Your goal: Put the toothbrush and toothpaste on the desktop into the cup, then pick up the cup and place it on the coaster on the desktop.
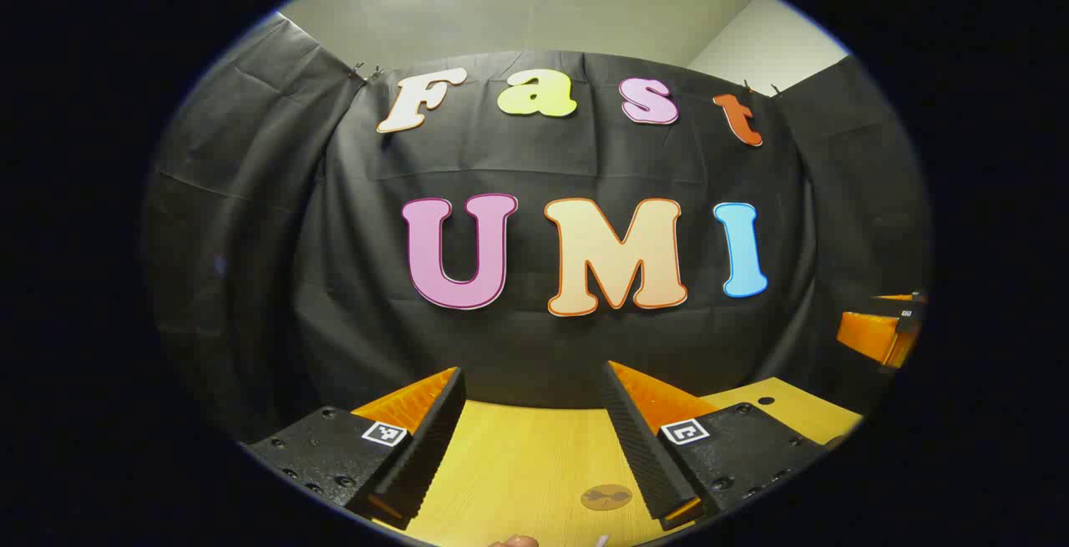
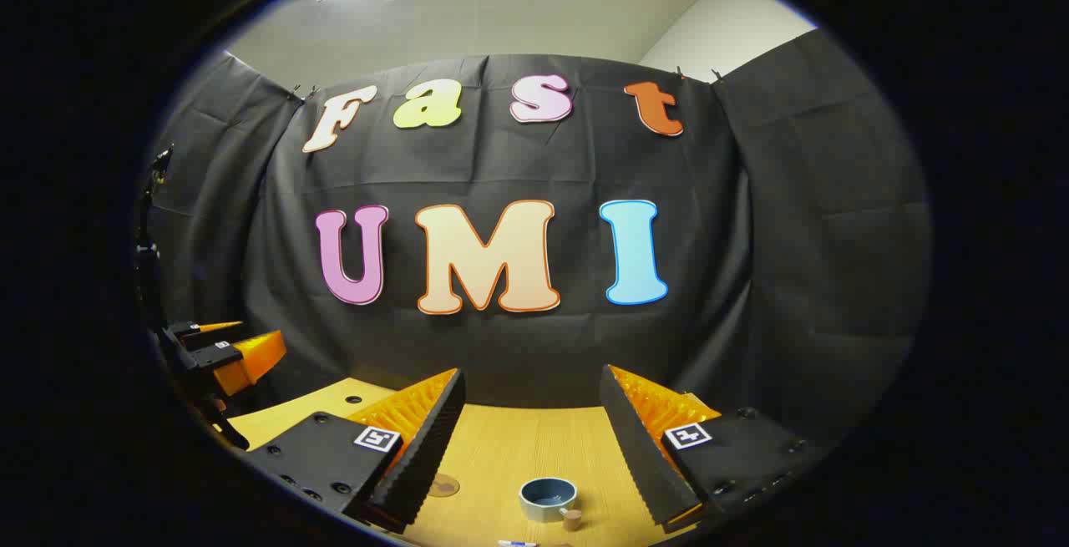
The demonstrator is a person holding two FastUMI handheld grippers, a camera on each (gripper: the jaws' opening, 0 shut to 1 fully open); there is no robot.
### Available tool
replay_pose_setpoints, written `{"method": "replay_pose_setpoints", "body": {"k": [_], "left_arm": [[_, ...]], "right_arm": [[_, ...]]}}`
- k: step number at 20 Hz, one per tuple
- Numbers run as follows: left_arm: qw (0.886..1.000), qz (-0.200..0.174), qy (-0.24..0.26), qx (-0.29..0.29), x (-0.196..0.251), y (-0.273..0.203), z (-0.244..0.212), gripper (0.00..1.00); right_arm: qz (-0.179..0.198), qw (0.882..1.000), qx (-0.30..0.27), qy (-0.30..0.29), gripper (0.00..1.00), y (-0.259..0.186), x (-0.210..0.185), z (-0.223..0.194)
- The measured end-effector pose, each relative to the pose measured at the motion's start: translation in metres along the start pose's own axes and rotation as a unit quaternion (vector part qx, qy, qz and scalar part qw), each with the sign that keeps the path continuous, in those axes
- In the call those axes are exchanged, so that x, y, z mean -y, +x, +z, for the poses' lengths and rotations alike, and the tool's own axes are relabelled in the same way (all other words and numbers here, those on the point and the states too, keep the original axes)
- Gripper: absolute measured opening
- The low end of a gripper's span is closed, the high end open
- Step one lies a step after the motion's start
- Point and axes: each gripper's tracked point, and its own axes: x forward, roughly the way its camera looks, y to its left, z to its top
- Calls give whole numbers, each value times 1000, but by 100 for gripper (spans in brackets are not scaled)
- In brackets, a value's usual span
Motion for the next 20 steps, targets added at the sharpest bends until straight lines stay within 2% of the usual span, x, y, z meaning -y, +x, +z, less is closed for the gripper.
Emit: {"method": "replay_pose_setpoints", "body": {"k": [20], "left_arm": [[1000, -4, 6, -1, 5, 6, -7, 94]], "right_arm": [[9, 998, -56, -2, 99, 10, 1, -47]]}}
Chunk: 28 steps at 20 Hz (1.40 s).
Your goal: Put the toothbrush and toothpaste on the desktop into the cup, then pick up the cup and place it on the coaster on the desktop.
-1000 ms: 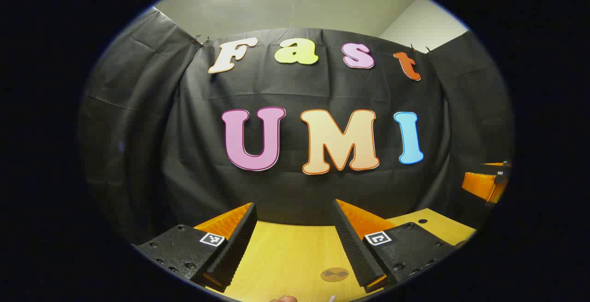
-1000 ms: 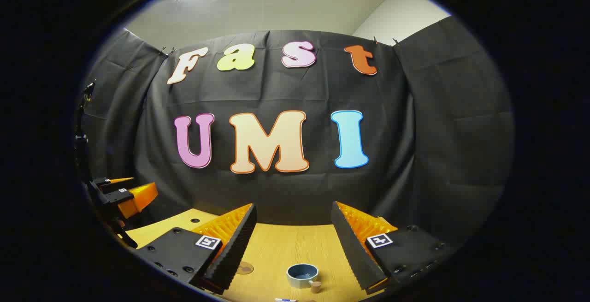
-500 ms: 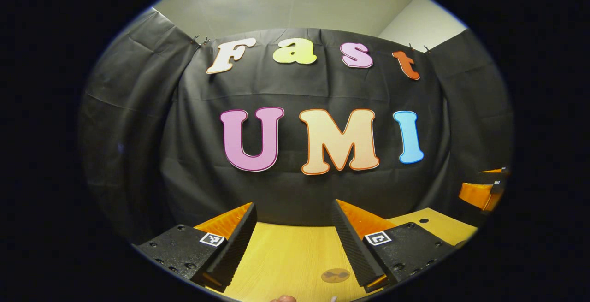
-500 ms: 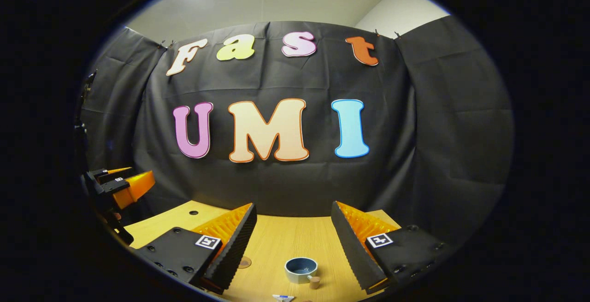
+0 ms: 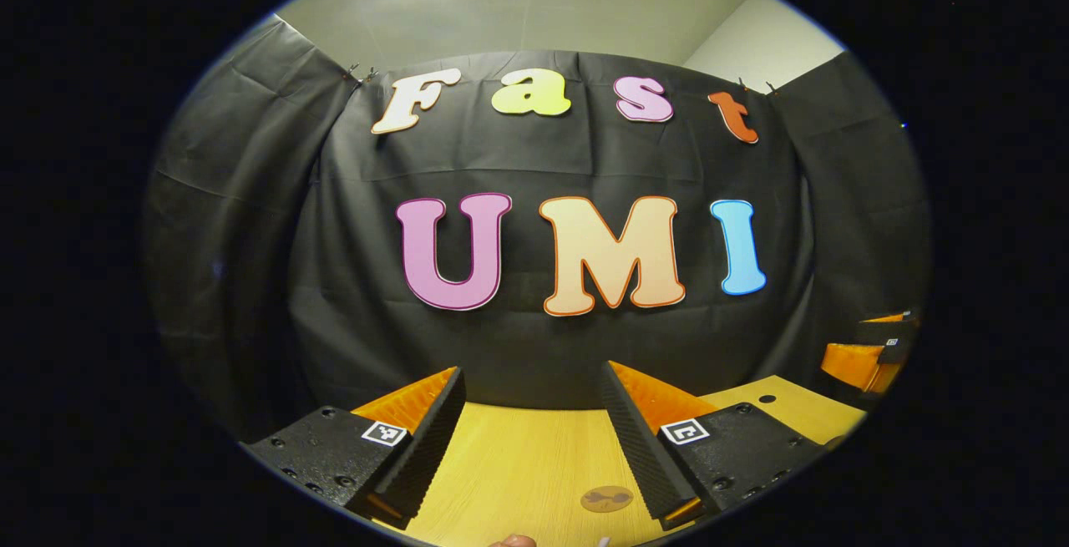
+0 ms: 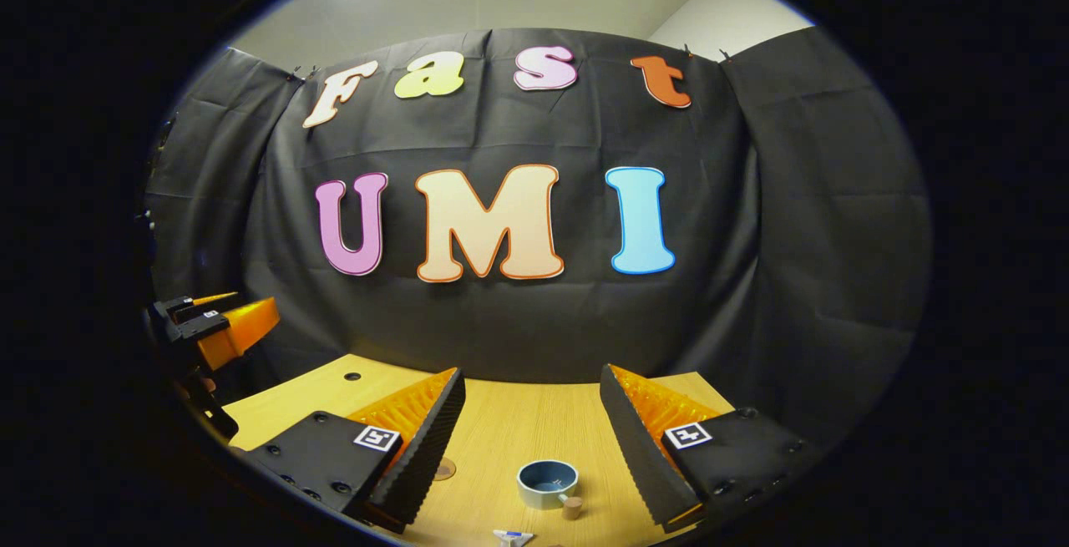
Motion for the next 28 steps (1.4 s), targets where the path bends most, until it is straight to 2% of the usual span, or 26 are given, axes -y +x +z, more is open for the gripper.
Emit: {"method": "replay_pose_setpoints", "body": {"k": [7, 13, 17, 21, 28], "left_arm": [[1000, 2, 0, -2, -3, -3, -6, 94], [1000, 3, -3, -8, -6, -11, -15, 94], [1000, 9, -3, -12, -12, -10, -19, 94], [1000, 15, -1, -16, -20, -8, -23, 94], [999, 21, 4, -33, -31, -6, -36, 94]], "right_arm": [[16, 996, -92, -7, 99, -2, -4, -67], [37, 980, -195, -4, 99, -10, -13, -136], [65, 961, -268, -8, 100, -22, -26, -185], [65, 942, -328, -20, 99, -30, -27, -227], [56, 899, -434, -30, 100, -46, -22, -293]]}}
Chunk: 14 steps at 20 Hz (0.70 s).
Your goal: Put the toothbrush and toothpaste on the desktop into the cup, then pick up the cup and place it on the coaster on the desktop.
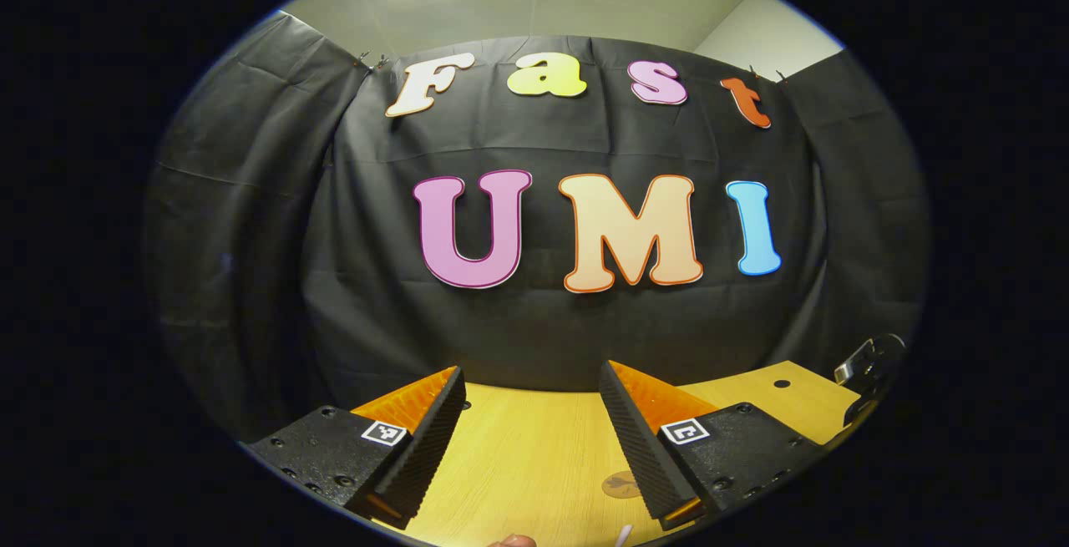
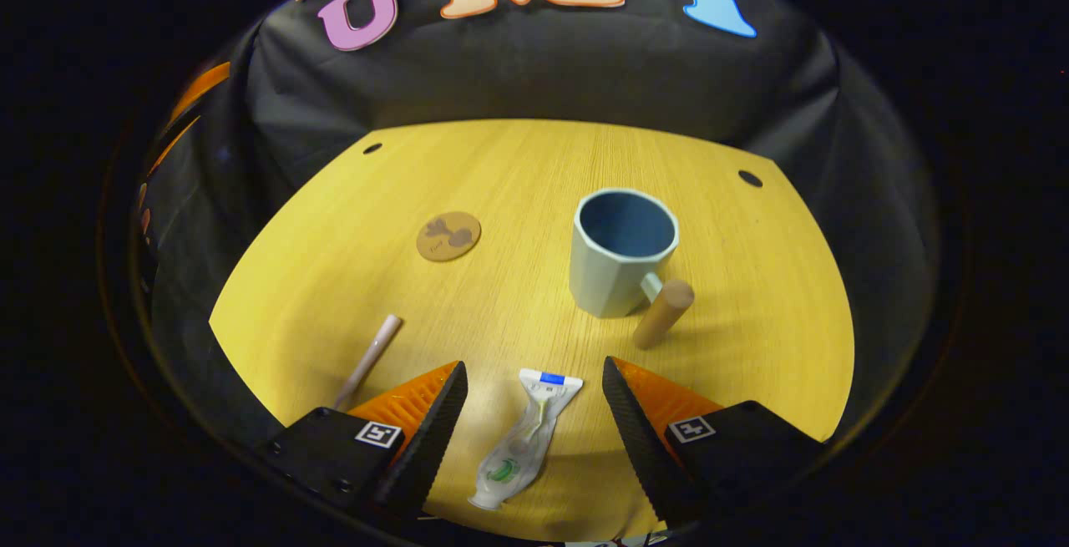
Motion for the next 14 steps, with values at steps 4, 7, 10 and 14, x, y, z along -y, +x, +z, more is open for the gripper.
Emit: {"method": "replay_pose_setpoints", "body": {"k": [4, 7, 10, 14], "left_arm": [[1000, 3, 0, -13, -4, 3, -11, 94], [1000, 3, 1, -24, -4, 3, -18, 94], [1000, 2, 5, -28, -3, 3, -22, 94], [999, 1, 7, -31, -4, 3, -24, 94]], "right_arm": [[-20, 999, -41, -12, 100, 19, 9, -21], [-24, 997, -70, -22, 99, 29, 9, -33], [-26, 995, -90, -28, 99, 35, 9, -42], [-19, 993, -114, -22, 92, 40, 6, -53]]}}
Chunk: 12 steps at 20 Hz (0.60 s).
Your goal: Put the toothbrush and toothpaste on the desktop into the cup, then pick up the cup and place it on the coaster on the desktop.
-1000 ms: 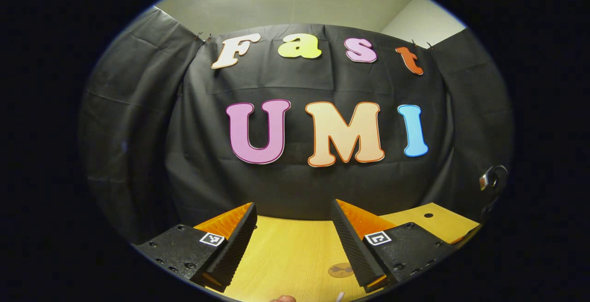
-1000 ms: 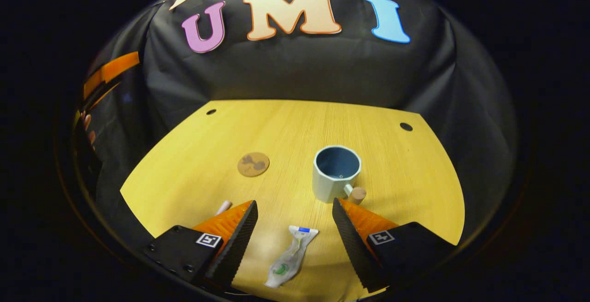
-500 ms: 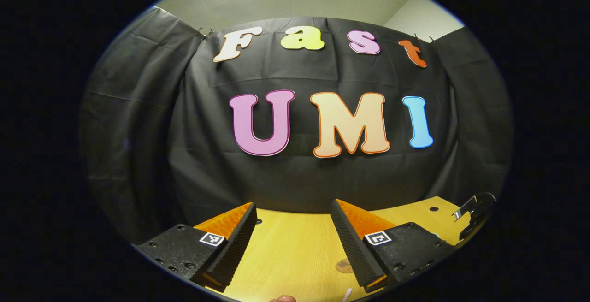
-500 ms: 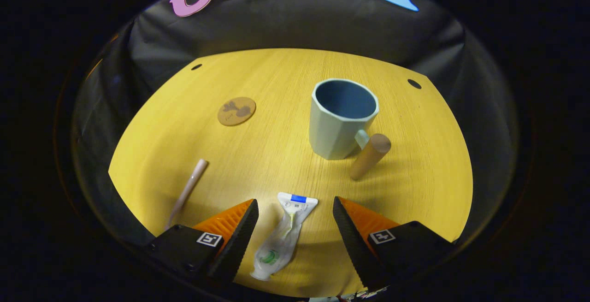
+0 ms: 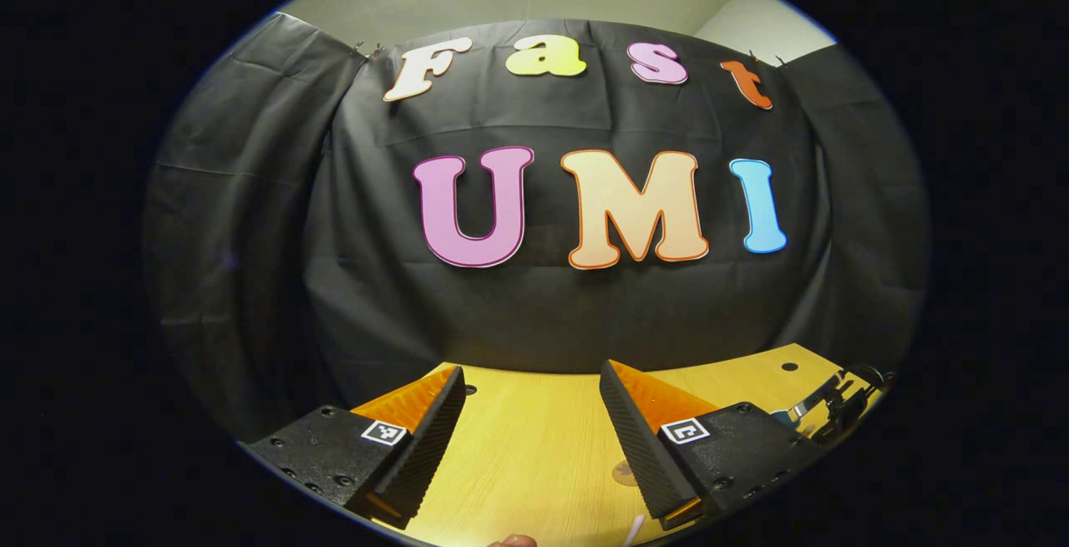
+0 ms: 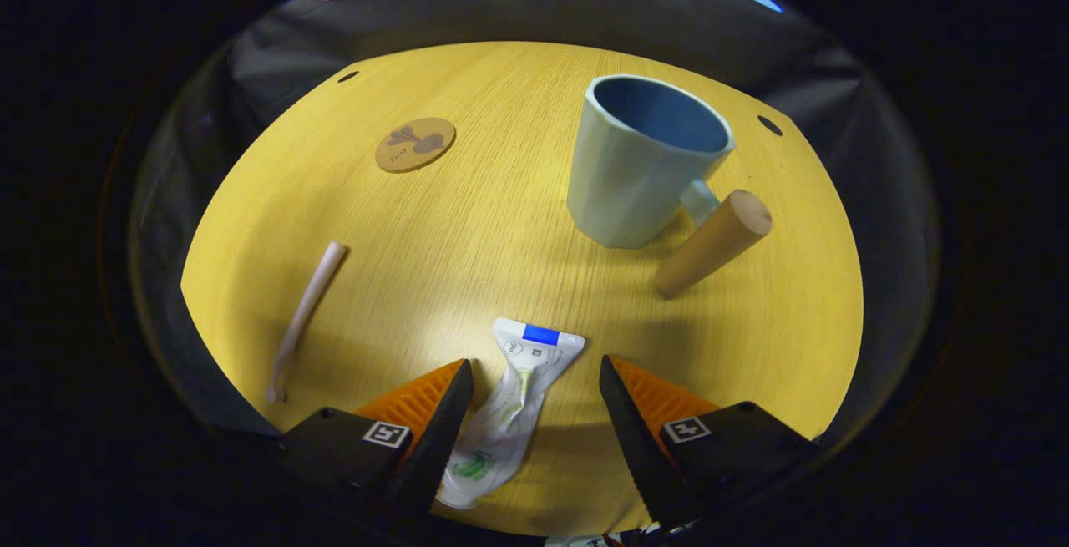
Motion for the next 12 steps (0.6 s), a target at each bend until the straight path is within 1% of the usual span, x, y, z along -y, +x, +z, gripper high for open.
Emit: {"method": "replay_pose_setpoints", "body": {"k": [1, 4, 5, 6, 7, 8, 9, 10, 11, 12], "left_arm": [[1000, 0, 0, -1, 0, 0, -2, 94], [1000, -4, -1, -6, 4, 1, -5, 94], [1000, -6, -1, -8, 4, 0, -7, 94], [1000, -8, -1, -10, 6, 0, -8, 94], [1000, -12, 0, -12, 8, 0, -11, 94], [1000, -17, 1, -16, 12, 0, -14, 94], [1000, -23, 2, -21, 15, 1, -18, 94], [999, -31, 3, -28, 20, 1, -23, 94], [998, -40, 4, -38, 25, 1, -31, 94], [998, -49, 6, -49, 31, 1, -39, 94]], "right_arm": [[-2, 1000, 7, 2, 87, 1, 1, 3], [-1, 1000, 8, 5, 85, 1, 1, 4], [-1, 1000, 9, 7, 69, 2, 2, 6], [0, 1000, 8, 9, 63, 2, 2, 5], [2, 1000, 6, 8, 52, 1, 2, 5], [6, 1000, 2, 12, 51, 0, 5, 5], [9, 1000, 3, 12, 36, -2, 6, 6], [10, 1000, -1, 9, 35, -3, 8, 6], [12, 1000, -1, 4, 30, -4, 10, 7], [12, 1000, 0, -1, 30, -3, 8, 7]]}}
